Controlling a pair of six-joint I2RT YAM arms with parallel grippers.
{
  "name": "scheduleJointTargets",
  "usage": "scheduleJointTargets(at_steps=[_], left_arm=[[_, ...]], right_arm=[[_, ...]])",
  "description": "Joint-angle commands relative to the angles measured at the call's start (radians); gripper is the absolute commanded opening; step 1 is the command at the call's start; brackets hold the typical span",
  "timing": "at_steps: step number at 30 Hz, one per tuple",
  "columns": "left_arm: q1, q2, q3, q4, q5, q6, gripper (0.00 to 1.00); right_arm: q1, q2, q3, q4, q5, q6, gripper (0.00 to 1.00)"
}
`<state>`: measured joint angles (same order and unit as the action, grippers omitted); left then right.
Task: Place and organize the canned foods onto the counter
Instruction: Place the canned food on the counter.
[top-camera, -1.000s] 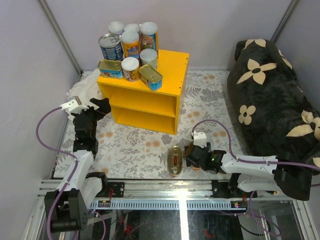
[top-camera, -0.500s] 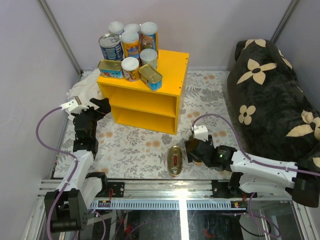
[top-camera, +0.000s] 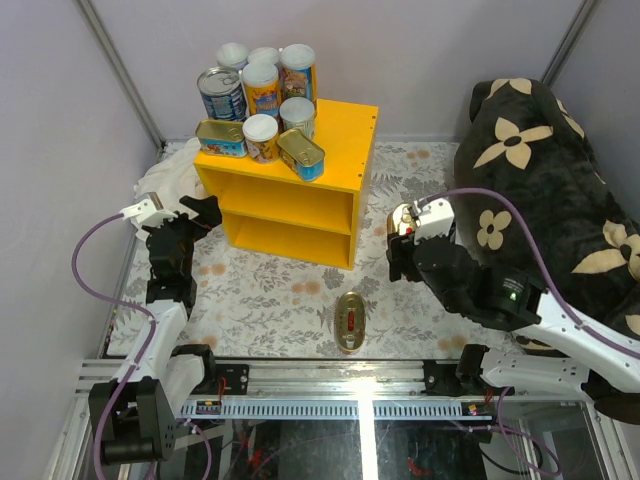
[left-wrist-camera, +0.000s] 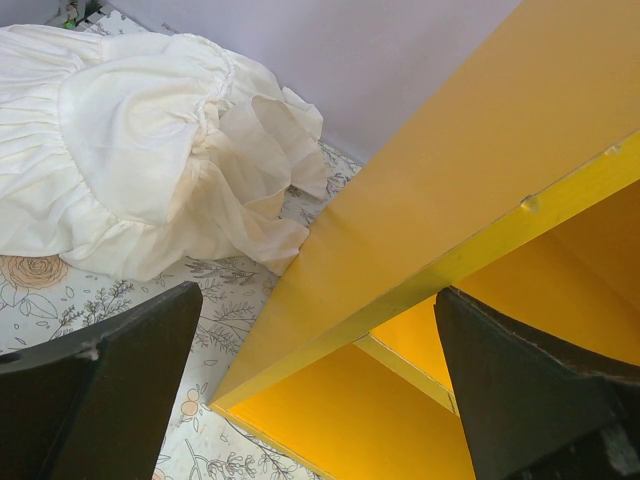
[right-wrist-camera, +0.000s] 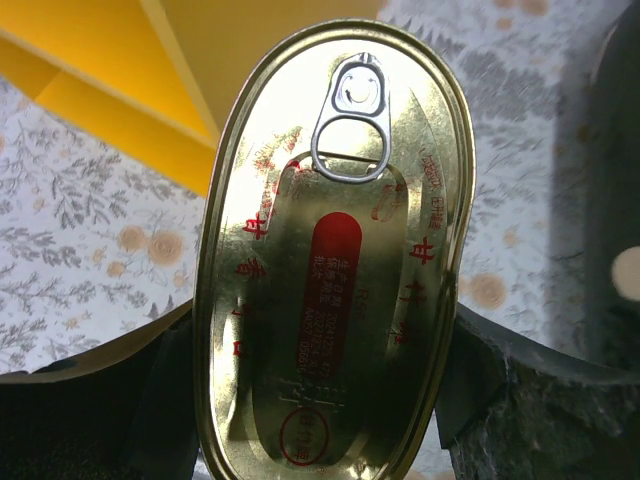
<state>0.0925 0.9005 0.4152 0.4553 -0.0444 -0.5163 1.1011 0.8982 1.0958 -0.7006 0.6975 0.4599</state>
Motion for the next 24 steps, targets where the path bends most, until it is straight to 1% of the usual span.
scheduleJointTargets(at_steps=[1,8,13,17,21,24], left_arm=[[0.024,0.004,0.034,0.016,-0.094,0.006,1.0],[0.023,-0.001,0.04,0.016,-0.053,0.004,1.0],[0.023,-0.002,0.037,0.019,-0.037,-0.001,1.0],[0.023,0.003,0.037,0.027,-0.023,-0.009,1.0],[0.023,0.003,0.037,0.026,-0.01,-0.009,1.0],[0.024,0.005,0.037,0.024,-0.008,-0.007,1.0]], right_arm=[[-0.004,-0.011,0.149,0.022,0.124,-0.135,0.0],[-0.003,0.076,0.363,0.067,0.156,-0.286,0.0],[-0.012,0.156,0.499,0.099,0.115,-0.357,0.0],[-0.053,0.23,0.575,0.148,0.017,-0.399,0.0],[-0.169,0.328,0.678,0.153,-0.129,-0.401,0.0],[-0.25,0.41,0.807,0.111,-0.213,-0.401,0.0]])
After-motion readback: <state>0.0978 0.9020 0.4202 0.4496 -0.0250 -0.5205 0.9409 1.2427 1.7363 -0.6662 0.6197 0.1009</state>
